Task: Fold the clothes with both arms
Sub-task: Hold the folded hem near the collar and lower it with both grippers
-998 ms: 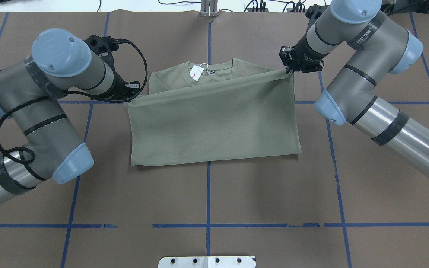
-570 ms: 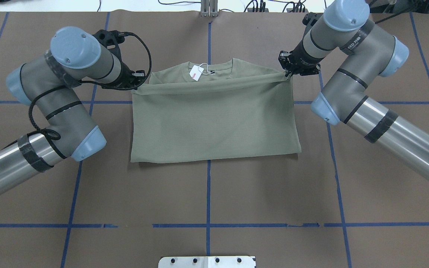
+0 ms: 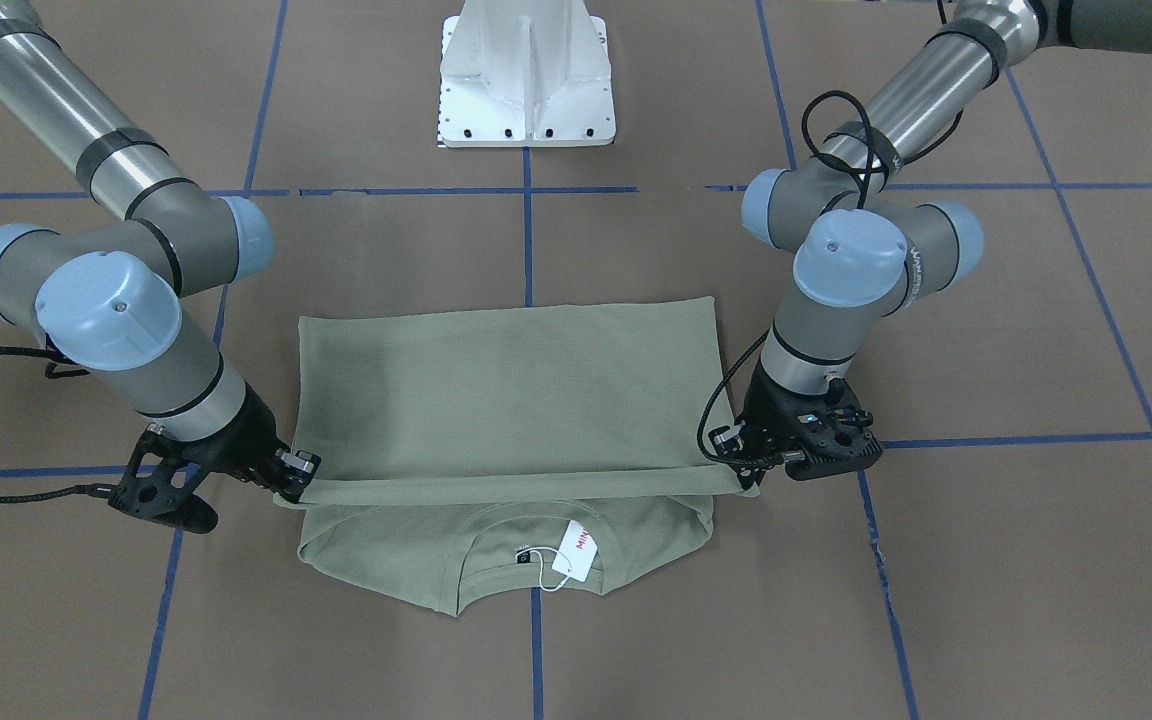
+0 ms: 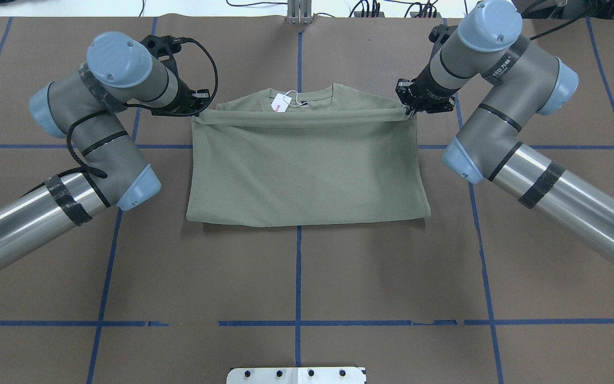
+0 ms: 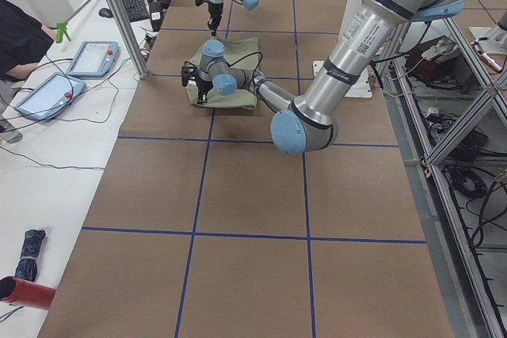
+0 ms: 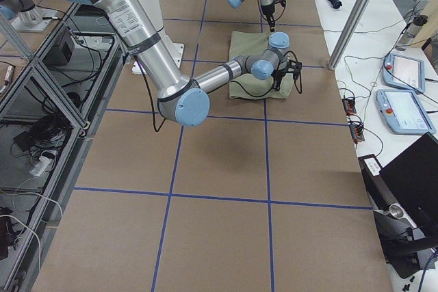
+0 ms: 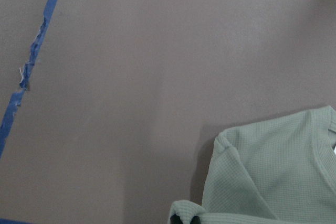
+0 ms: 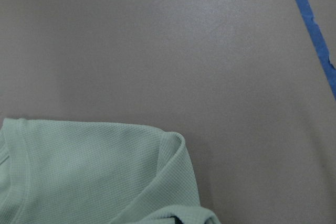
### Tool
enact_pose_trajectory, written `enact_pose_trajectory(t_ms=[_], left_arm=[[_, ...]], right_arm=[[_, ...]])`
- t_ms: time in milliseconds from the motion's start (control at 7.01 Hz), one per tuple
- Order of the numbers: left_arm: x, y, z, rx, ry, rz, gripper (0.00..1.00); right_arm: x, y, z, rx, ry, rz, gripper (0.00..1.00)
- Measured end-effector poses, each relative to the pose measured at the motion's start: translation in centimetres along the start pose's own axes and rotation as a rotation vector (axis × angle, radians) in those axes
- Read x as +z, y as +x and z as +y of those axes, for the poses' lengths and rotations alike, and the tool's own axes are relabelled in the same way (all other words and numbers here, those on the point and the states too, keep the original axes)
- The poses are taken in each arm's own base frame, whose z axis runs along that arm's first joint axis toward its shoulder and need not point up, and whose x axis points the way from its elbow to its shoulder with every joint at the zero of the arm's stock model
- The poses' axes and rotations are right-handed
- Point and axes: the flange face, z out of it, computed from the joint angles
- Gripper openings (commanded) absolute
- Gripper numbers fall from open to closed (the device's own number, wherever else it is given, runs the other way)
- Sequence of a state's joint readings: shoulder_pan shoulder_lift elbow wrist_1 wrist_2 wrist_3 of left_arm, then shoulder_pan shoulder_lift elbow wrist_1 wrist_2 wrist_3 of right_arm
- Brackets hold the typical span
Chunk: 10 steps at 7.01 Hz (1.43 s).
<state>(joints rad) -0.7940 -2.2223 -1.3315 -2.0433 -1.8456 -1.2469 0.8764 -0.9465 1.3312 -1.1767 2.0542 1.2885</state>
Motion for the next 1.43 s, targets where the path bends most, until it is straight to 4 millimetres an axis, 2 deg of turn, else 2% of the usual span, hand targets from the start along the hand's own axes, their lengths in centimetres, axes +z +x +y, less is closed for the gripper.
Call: enact_pose_trajectory(t_ms=[855, 998, 1141, 1283, 1426], left_arm=[[0.03, 0.57, -0.26, 0.003, 0.002, 0.001, 0.00], [0.10, 0.53, -0.26, 0.003, 0.001, 0.000, 0.31], [0.14, 0.51, -0.26, 0.001, 0.000, -0.001, 0.88], [0.14, 0.52, -0.27, -0.002, 0.000, -0.001, 1.00], [0.13, 0.55, -0.28, -0.006, 0.000, -0.002, 1.00]], right_arm=[[0.52, 0.03, -0.71, 0.007, 0.019, 0.016, 0.01], [0.60, 0.05, -0.75, 0.009, 0.019, 0.018, 0.89], [0.62, 0.04, -0.76, 0.009, 0.019, 0.018, 1.00], [0.71, 0.04, -0.68, 0.006, 0.019, 0.016, 1.00], [0.81, 0.11, -0.59, 0.001, 0.022, 0.009, 1.00]])
